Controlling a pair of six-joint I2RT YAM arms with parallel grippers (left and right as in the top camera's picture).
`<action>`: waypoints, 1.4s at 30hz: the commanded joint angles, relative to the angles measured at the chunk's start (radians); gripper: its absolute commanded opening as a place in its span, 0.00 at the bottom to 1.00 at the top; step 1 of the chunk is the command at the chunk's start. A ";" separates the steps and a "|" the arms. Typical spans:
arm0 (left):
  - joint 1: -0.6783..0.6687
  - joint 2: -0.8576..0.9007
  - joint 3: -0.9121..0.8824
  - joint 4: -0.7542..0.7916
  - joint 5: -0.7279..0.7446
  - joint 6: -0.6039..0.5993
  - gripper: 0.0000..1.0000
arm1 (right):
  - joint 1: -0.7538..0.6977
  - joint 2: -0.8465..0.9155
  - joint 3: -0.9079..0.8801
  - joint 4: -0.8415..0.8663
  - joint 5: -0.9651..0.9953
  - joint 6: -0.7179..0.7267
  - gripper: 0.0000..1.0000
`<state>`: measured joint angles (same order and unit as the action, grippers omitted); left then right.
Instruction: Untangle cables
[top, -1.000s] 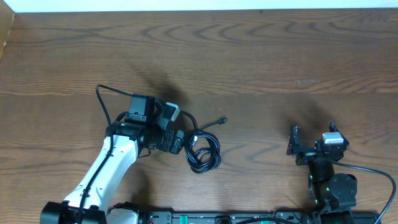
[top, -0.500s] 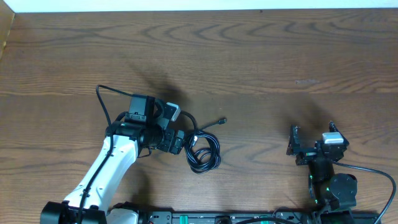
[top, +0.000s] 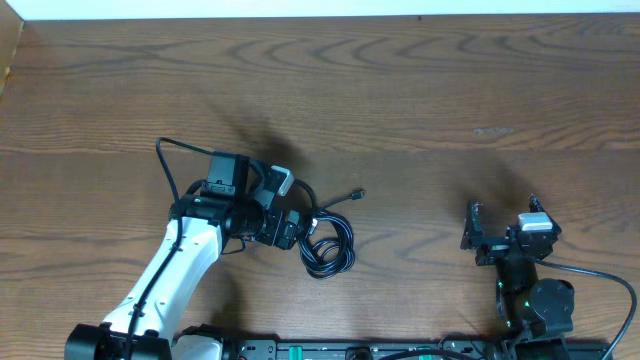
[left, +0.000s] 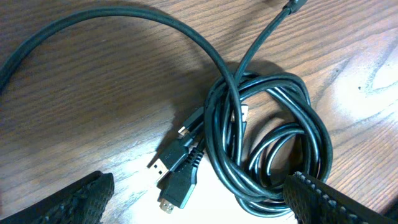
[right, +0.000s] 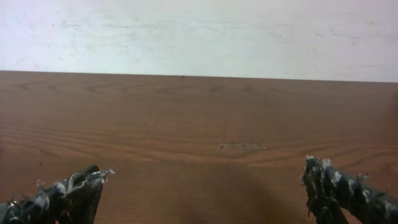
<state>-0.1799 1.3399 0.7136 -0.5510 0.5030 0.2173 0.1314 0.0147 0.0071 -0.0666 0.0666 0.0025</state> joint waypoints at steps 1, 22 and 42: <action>-0.003 0.008 0.016 -0.006 0.053 0.006 0.91 | 0.001 -0.009 -0.002 -0.005 -0.006 -0.015 0.99; -0.003 0.008 0.016 -0.021 0.095 -0.013 0.91 | 0.001 -0.009 -0.002 -0.005 -0.006 -0.015 0.99; -0.003 0.008 0.010 -0.021 0.088 -0.012 0.91 | 0.001 -0.009 -0.002 -0.005 -0.006 -0.015 0.99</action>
<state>-0.1806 1.3399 0.7136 -0.5694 0.5781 0.2096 0.1314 0.0147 0.0071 -0.0666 0.0666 0.0025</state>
